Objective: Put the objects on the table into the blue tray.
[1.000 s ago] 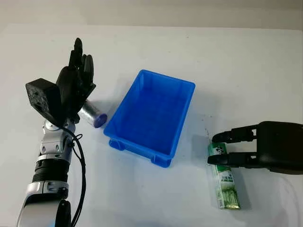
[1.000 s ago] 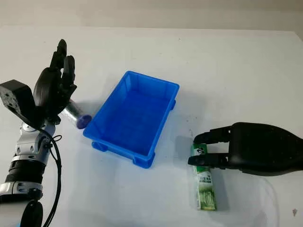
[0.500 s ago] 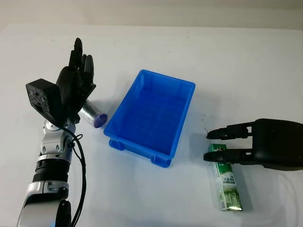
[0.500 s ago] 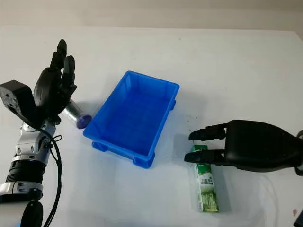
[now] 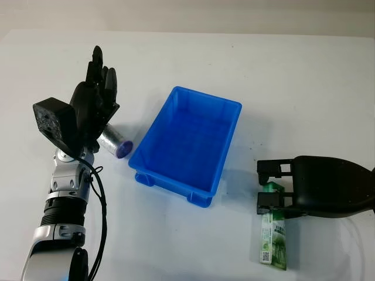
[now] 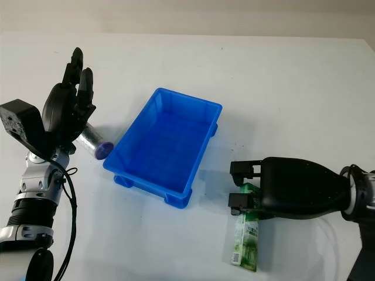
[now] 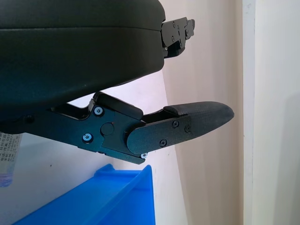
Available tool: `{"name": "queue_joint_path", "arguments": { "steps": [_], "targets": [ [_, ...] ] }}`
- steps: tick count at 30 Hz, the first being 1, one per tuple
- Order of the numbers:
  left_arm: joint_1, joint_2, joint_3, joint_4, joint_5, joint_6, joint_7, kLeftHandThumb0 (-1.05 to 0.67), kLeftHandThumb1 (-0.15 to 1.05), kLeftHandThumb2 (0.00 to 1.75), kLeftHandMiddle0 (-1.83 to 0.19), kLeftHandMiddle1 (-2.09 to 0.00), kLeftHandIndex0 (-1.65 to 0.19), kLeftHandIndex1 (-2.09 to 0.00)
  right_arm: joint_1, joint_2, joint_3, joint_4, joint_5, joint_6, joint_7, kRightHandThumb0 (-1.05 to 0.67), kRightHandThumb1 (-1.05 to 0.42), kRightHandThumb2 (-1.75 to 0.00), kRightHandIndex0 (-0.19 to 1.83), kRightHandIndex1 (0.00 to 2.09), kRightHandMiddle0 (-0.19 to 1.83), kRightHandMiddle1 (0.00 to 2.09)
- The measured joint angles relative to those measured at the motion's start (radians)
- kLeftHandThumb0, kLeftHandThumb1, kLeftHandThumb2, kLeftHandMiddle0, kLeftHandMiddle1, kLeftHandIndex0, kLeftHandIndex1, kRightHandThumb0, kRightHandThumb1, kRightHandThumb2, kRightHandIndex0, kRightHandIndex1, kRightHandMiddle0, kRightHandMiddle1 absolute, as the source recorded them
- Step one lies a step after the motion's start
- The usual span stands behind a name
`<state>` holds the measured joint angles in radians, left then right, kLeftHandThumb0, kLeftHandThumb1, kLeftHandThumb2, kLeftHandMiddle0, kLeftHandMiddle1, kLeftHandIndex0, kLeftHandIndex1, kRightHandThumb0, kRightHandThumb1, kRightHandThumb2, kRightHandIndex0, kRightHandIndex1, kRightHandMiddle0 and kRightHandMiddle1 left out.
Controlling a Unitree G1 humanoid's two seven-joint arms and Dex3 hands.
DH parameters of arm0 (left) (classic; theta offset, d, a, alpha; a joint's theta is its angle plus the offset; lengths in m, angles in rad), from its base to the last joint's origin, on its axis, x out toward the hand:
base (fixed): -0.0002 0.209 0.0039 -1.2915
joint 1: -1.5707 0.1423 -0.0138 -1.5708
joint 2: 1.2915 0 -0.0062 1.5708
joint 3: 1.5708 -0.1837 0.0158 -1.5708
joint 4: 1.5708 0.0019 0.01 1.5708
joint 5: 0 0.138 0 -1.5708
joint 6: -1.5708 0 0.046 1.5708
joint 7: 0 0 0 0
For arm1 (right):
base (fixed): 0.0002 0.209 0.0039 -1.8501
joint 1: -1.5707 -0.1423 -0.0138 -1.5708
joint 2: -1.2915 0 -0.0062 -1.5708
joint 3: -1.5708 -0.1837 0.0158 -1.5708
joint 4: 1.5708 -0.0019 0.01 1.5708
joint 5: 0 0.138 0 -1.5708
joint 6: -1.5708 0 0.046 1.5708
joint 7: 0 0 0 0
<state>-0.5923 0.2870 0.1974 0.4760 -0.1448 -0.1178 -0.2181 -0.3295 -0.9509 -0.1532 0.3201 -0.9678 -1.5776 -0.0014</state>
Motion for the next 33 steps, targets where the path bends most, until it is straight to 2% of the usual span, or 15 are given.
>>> {"name": "queue_joint_path", "arguments": {
  "steps": [1, 2, 4, 5, 7, 8, 14, 16, 21, 27, 33],
  "targets": [
    [0.001, 0.000, 0.000, -0.003, 0.000, 0.001, 0.000, -0.73, 1.05, 0.62, 0.19, 0.00, 0.19, 0.00, 0.000, 0.000, 0.000, 0.000, -0.003, 0.000, -0.002, -0.39, -1.01, -0.06, 0.55, 2.06, 0.48, 1.37],
    [0.002, 0.000, 0.000, -0.007, 0.000, 0.001, 0.000, -0.73, 1.05, 0.62, 0.19, 0.00, 0.19, 0.00, 0.000, 0.002, -0.001, 0.000, -0.008, 0.000, -0.008, -0.41, -1.03, -0.07, 0.71, 2.08, 0.48, 1.48],
    [0.003, 0.000, 0.000, -0.009, 0.002, 0.001, 0.002, -0.74, 1.05, 0.61, 0.19, 0.00, 0.19, 0.00, 0.000, 0.008, -0.004, -0.003, -0.019, 0.002, -0.017, -0.42, -1.04, -0.12, 0.89, 2.09, 0.48, 1.66],
    [0.003, 0.000, 0.000, -0.009, 0.002, 0.001, 0.002, -0.73, 1.05, 0.61, 0.19, 0.00, 0.19, 0.00, 0.001, 0.013, -0.010, -0.011, -0.032, 0.006, -0.025, -0.46, -1.05, -0.17, 0.94, 2.09, 0.51, 1.88],
    [0.005, 0.000, 0.000, -0.009, 0.002, 0.000, 0.003, -0.72, 1.05, 0.61, 0.19, 0.00, 0.19, 0.00, 0.003, 0.023, -0.028, -0.037, -0.081, 0.022, -0.058, -0.48, -1.05, -0.23, 0.94, 2.09, 0.55, 2.04],
    [0.005, 0.000, -0.001, -0.009, 0.002, 0.000, 0.003, -0.72, 1.05, 0.61, 0.19, 0.00, 0.19, 0.00, 0.004, 0.026, -0.029, -0.044, -0.098, 0.036, -0.074, -0.47, -1.05, -0.26, 0.87, 2.09, 0.53, 2.07],
    [0.006, 0.000, -0.002, -0.011, 0.002, 0.004, 0.007, -0.72, 1.05, 0.61, 0.19, 0.00, 0.19, 0.00, -0.052, 0.023, 0.020, 0.018, -0.164, 0.233, -0.213, -0.41, -1.05, -0.33, 0.69, 2.09, 0.42, 2.09],
    [0.007, 0.000, -0.002, -0.011, 0.002, 0.004, 0.007, -0.72, 1.05, 0.60, 0.19, 0.00, 0.19, 0.00, -0.102, 0.012, 0.052, 0.067, -0.181, 0.319, -0.265, -0.40, -1.05, -0.32, 0.64, 2.09, 0.33, 2.09],
    [0.011, 0.000, -0.001, -0.012, 0.002, 0.003, 0.007, -0.73, 1.05, 0.59, 0.19, 0.00, 0.19, 0.00, -0.260, -0.027, 0.161, 0.193, -0.227, 0.484, -0.435, -0.47, -1.05, -0.26, 0.57, 2.09, 0.34, 2.09],
    [0.020, 0.001, 0.001, -0.025, 0.002, 0.013, 0.014, -0.73, 1.05, 0.59, 0.19, 0.00, 0.19, 0.00, -0.361, -0.059, 0.278, 0.275, -0.229, 0.571, -0.532, -0.49, -1.05, -0.17, 0.61, 2.09, 0.42, 2.09],
    [0.020, 0.001, 0.001, -0.026, 0.002, 0.015, 0.013, -0.72, 1.05, 0.60, 0.19, 0.00, 0.19, 0.00, -0.412, -0.079, 0.360, 0.323, -0.233, 0.649, -0.605, -0.50, -1.05, -0.16, 0.65, 2.09, 0.44, 2.09]
  ]
}}
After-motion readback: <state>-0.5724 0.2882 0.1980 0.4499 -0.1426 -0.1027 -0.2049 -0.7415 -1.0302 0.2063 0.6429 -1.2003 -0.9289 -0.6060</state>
